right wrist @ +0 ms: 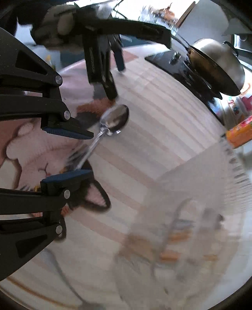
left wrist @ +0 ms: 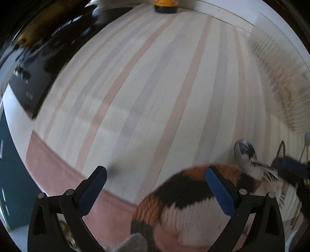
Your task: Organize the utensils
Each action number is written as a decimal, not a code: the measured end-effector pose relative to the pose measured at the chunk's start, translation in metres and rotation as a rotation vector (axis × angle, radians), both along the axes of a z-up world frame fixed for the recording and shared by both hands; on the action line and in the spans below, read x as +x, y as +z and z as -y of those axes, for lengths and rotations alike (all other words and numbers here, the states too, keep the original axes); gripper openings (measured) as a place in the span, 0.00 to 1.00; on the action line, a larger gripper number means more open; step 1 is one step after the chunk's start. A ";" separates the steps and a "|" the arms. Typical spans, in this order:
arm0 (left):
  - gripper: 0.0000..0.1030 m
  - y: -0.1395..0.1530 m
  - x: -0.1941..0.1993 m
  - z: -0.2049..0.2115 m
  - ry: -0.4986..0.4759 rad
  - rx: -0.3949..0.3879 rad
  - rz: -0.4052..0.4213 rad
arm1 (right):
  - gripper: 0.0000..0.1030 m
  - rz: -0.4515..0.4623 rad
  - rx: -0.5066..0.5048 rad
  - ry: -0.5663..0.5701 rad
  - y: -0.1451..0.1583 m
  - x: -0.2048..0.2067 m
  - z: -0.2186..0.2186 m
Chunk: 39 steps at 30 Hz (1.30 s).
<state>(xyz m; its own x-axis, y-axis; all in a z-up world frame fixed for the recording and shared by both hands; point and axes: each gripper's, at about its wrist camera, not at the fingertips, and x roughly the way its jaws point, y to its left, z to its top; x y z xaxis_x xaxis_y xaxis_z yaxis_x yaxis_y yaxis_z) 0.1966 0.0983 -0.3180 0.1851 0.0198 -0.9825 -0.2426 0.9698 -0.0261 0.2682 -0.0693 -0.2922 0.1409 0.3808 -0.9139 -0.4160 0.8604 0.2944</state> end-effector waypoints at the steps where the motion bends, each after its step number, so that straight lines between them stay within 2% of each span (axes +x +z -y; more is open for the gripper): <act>1: 1.00 0.000 -0.004 -0.001 0.017 -0.014 -0.018 | 0.35 0.040 -0.037 -0.036 0.001 0.001 0.004; 2: 1.00 0.000 -0.008 -0.002 0.037 -0.056 -0.030 | 0.36 0.037 -0.045 -0.056 -0.001 0.004 0.006; 4: 1.00 0.001 -0.016 -0.001 0.071 -0.142 -0.046 | 0.36 -0.023 -0.047 -0.109 -0.012 0.010 0.012; 6: 1.00 0.002 -0.018 0.004 0.081 -0.224 -0.055 | 0.36 -0.033 -0.009 -0.146 -0.014 0.005 0.016; 9: 1.00 0.005 -0.016 0.015 0.052 -0.247 -0.052 | 0.36 -0.113 0.055 -0.174 -0.019 -0.008 0.020; 12: 1.00 0.007 -0.010 0.023 0.043 -0.273 -0.056 | 0.36 -0.274 0.180 -0.192 -0.030 -0.026 0.018; 13: 1.00 0.008 -0.007 0.025 0.044 -0.286 -0.052 | 0.36 -0.303 0.204 -0.206 -0.032 -0.030 0.019; 15: 1.00 0.012 0.001 0.031 0.037 -0.301 -0.043 | 0.36 -0.267 0.182 -0.249 -0.028 -0.035 0.026; 18: 1.00 0.015 0.016 0.048 0.007 -0.310 -0.029 | 0.36 -0.183 0.159 -0.422 -0.015 -0.034 0.068; 21: 0.97 0.010 0.041 0.070 -0.037 -0.254 -0.037 | 0.36 -0.095 0.076 -0.594 -0.002 -0.031 0.109; 24: 0.71 0.001 0.056 0.085 -0.069 -0.137 -0.070 | 0.38 -0.065 0.024 -0.771 0.002 -0.021 0.159; 26: 0.56 0.001 0.059 0.094 -0.100 -0.048 -0.055 | 0.42 -0.061 0.001 -0.839 0.000 -0.014 0.180; 27: 0.42 0.002 0.060 0.098 -0.114 -0.016 -0.050 | 0.43 -0.056 -0.009 -0.877 -0.001 -0.010 0.194; 28: 0.34 0.002 0.061 0.102 -0.129 -0.004 -0.039 | 0.44 -0.046 0.002 -0.908 -0.002 -0.005 0.206; 32: 0.31 0.000 0.063 0.105 -0.162 -0.003 -0.031 | 0.49 -0.012 -0.021 -0.967 -0.009 0.020 0.230; 35: 0.30 -0.001 0.064 0.113 -0.177 -0.007 -0.028 | 0.51 0.003 -0.075 -0.979 -0.020 0.034 0.230; 36: 0.30 -0.001 0.064 0.112 -0.177 -0.011 -0.027 | 0.55 0.033 -0.091 -0.985 -0.019 0.040 0.230; 39: 0.30 0.001 0.064 0.102 -0.172 -0.023 -0.027 | 0.59 0.059 -0.159 -0.972 -0.023 0.059 0.215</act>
